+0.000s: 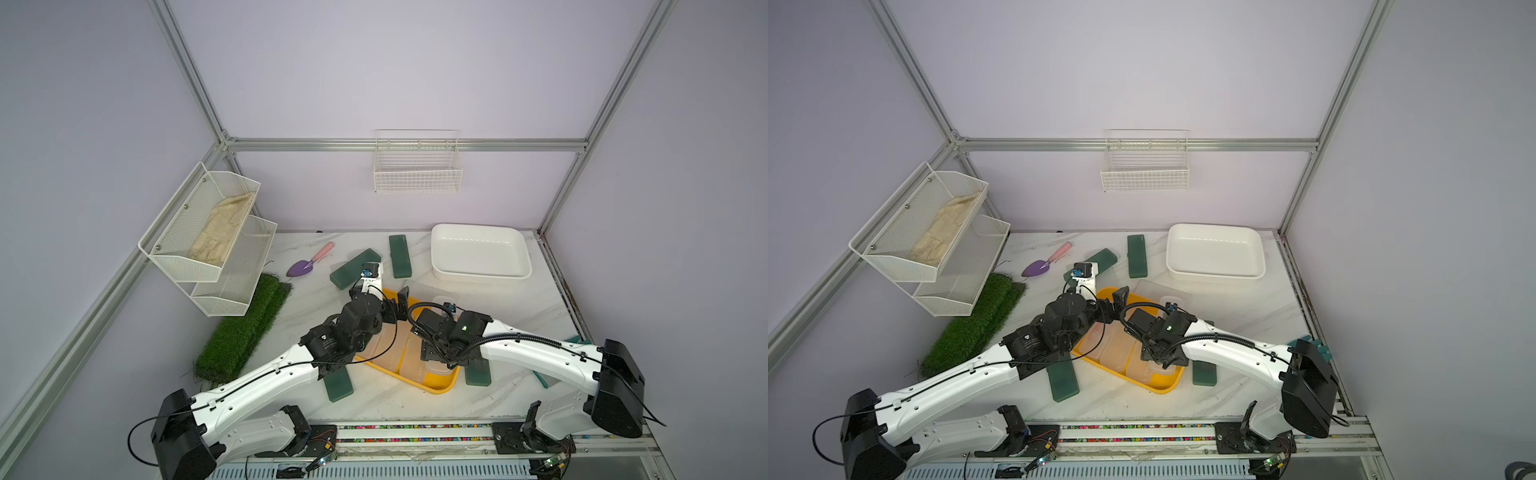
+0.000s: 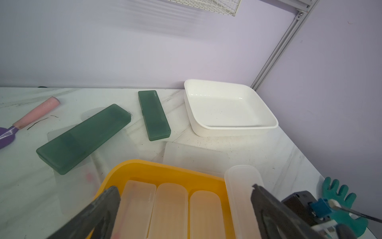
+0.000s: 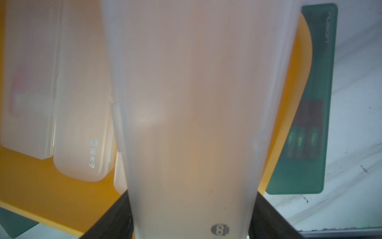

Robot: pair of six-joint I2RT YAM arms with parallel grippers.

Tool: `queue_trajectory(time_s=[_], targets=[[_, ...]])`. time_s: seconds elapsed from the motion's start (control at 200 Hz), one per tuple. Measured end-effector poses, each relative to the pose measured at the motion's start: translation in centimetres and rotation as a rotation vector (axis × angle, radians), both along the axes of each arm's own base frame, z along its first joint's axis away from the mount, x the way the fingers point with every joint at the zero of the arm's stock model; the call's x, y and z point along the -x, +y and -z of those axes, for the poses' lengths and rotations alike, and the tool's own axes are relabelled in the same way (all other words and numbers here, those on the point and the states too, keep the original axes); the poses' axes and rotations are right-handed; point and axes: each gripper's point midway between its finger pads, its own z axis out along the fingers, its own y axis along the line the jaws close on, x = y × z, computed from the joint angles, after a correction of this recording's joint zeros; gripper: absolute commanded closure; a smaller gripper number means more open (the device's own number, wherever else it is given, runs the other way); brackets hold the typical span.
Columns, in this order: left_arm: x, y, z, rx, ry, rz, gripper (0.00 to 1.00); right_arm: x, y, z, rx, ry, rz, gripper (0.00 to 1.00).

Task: Place the pencil cases by color into the storage box
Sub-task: Place the pencil case at the storage box.

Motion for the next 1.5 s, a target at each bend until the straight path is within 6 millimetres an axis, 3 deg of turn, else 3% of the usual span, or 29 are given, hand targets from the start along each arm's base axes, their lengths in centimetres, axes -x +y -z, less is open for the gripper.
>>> queue_trajectory(time_s=[0.255, 0.47, 0.835, 1.245, 1.5], targets=[[0.8, 2.2, -1.0, 0.000, -0.047, -0.046, 0.00, 0.6, -0.3, 1.3, 0.080, 0.082, 0.022, 0.45], [0.9, 2.8, -0.8, -0.018, -0.040, -0.065, 0.00, 0.6, -0.8, 0.7, 0.127, 0.117, 0.047, 0.45], [1.4, 2.6, -0.7, -0.013, -0.042, -0.025, 0.00, 1.0, -1.9, 2.0, 0.157, 0.205, 0.107, 0.45], [1.5, 2.1, -1.1, -0.012, -0.057, 0.005, 0.00, -0.4, -2.3, 2.9, 0.153, 0.245, 0.149, 0.45], [1.5, 1.8, -1.2, -0.005, -0.059, 0.014, 0.00, -0.5, -1.7, 5.5, 0.183, 0.301, 0.137, 0.45]])
